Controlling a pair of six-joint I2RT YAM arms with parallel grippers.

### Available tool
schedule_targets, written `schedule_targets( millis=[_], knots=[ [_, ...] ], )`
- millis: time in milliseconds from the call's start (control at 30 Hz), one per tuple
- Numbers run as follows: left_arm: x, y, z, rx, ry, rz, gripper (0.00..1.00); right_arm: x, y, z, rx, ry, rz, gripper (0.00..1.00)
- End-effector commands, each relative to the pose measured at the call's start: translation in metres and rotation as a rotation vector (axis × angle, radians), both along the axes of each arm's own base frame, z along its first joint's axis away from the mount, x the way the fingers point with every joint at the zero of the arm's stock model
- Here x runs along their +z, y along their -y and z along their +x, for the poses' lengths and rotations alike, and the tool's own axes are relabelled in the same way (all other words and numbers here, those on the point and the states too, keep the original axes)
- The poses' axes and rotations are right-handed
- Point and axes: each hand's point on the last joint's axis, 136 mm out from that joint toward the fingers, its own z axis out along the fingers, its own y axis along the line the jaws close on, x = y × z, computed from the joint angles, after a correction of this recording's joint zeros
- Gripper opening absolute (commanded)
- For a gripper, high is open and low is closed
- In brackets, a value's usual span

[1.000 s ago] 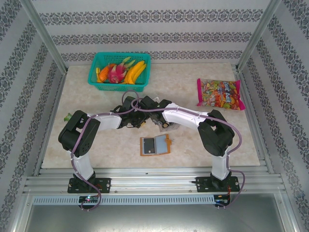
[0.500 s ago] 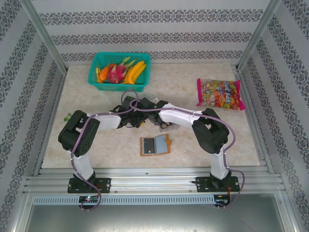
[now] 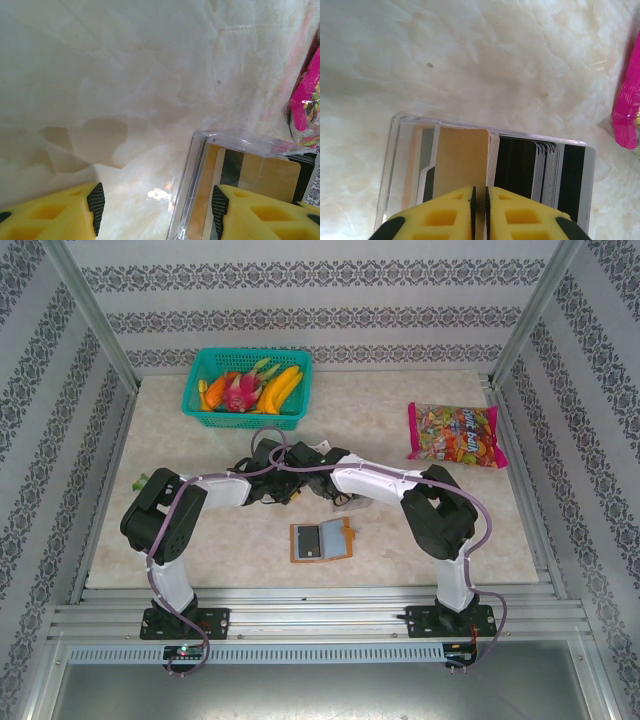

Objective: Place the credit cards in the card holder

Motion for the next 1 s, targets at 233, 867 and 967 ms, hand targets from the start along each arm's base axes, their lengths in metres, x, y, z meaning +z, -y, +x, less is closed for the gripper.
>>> schedule_targets(
  millis=[233,867,967],
  knots=[
    [0.013,-0.002,0.005,0.006,0.034,-0.007,0.61,0.019,0.009,-0.005,-0.009,0.026,0.003,0.0],
    [0.043,0.002,0.005,-0.029,0.137,-0.05,0.64,0.063,-0.008,-0.021,-0.126,-0.079,0.687,0.0],
    [0.05,0.005,0.004,-0.045,0.159,-0.075,0.65,0.069,-0.004,-0.02,-0.163,-0.087,0.83,0.0]
  ],
)
